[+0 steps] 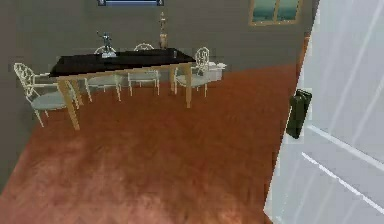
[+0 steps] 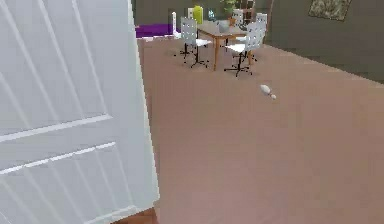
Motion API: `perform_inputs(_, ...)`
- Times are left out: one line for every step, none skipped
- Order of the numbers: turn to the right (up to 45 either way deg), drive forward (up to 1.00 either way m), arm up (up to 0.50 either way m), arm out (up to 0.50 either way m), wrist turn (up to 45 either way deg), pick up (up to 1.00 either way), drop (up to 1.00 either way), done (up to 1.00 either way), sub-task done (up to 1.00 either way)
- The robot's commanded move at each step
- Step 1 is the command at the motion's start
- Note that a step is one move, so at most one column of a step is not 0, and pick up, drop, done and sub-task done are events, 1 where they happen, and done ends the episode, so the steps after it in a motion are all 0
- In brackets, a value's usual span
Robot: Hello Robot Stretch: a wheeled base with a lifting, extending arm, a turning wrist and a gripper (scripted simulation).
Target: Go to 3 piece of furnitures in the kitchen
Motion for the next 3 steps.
perform_inputs(0.0, 0.85, 0.00, 0.00, 0.0, 0.00, 0.00, 0.00, 0.00)
perform_inputs(-21.0, 0.00, 0.00, 0.00, 0.0, 0.00, 0.00, 0.00, 0.00)
perform_inputs(0.0, 0.45, 0.00, 0.00, 0.0, 0.00, 0.00, 0.00, 0.00)
